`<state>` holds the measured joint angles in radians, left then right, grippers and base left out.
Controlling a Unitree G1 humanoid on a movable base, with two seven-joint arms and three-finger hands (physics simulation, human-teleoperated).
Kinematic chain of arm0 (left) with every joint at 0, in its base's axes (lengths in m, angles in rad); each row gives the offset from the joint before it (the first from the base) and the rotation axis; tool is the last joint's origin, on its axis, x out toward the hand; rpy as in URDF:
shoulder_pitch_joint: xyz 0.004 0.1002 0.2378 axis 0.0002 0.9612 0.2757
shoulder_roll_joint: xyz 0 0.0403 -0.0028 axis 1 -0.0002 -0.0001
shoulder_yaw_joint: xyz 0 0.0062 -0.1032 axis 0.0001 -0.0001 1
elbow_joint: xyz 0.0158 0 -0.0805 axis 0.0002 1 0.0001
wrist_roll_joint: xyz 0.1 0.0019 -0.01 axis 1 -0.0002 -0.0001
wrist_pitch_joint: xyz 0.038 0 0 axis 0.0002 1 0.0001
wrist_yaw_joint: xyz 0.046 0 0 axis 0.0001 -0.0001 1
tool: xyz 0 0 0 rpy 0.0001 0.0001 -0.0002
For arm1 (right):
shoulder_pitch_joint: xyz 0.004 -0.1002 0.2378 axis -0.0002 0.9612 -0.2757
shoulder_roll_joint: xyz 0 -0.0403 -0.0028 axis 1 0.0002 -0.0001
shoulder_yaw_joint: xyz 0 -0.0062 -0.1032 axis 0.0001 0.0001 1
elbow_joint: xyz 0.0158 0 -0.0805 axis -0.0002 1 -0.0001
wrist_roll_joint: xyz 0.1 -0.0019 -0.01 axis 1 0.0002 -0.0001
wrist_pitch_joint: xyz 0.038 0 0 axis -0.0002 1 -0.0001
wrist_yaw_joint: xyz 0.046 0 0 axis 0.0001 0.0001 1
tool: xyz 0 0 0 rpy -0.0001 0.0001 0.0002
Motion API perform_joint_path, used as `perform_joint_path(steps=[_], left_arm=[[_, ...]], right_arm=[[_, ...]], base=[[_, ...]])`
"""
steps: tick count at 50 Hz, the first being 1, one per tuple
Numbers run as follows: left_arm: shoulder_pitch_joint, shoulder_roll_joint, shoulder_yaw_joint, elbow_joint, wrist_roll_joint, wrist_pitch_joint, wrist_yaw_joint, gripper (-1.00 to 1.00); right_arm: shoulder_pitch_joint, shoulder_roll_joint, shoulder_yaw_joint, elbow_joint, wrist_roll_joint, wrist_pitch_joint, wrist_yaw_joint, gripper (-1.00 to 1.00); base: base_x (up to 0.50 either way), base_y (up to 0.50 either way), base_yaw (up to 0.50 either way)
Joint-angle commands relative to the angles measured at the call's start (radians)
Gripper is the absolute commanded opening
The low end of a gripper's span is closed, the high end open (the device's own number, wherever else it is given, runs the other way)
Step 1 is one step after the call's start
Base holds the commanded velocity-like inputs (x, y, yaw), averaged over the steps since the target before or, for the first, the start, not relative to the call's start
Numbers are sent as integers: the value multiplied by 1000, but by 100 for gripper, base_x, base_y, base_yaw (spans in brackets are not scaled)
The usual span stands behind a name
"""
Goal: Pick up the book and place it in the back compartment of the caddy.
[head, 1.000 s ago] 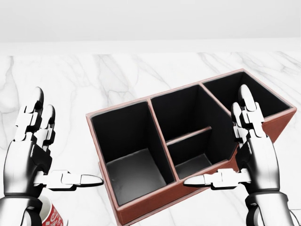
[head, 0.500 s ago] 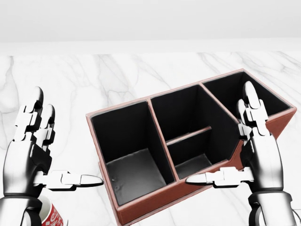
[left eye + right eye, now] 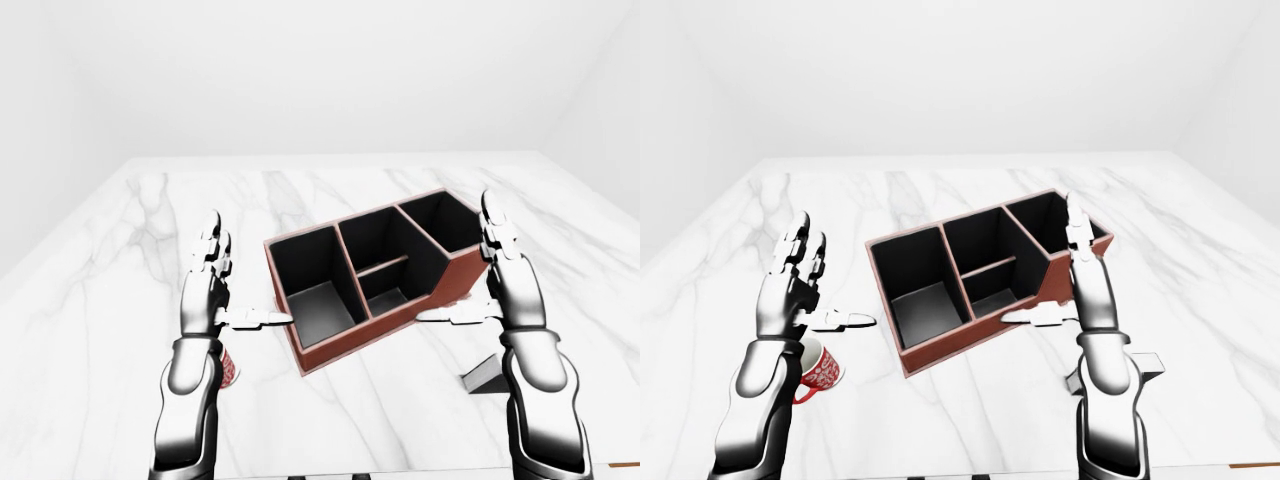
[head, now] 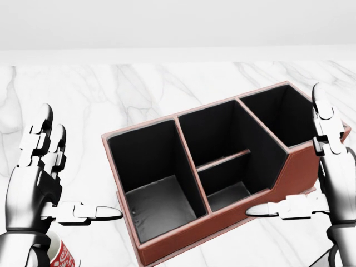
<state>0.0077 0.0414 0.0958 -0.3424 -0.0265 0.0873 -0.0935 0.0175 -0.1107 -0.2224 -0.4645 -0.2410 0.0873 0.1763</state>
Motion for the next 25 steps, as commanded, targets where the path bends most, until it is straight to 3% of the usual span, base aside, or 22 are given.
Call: perform_joint_path(steps=[1, 7, 25], left_arm=[[3, 0, -2, -10, 3, 0, 0, 100], [2, 0, -1, -8, 3, 0, -1, 100], [1, -1, -2, 1, 6, 0, 0, 100]], right_arm=[[47, -55, -72, -117, -198, 0, 120, 100], [41, -24, -96, -118, -248, 0, 163, 100], [73, -18, -135, -127, -339, 0, 234, 100]], base=[[0, 0, 0], [0, 0, 0], [0, 0, 0]])
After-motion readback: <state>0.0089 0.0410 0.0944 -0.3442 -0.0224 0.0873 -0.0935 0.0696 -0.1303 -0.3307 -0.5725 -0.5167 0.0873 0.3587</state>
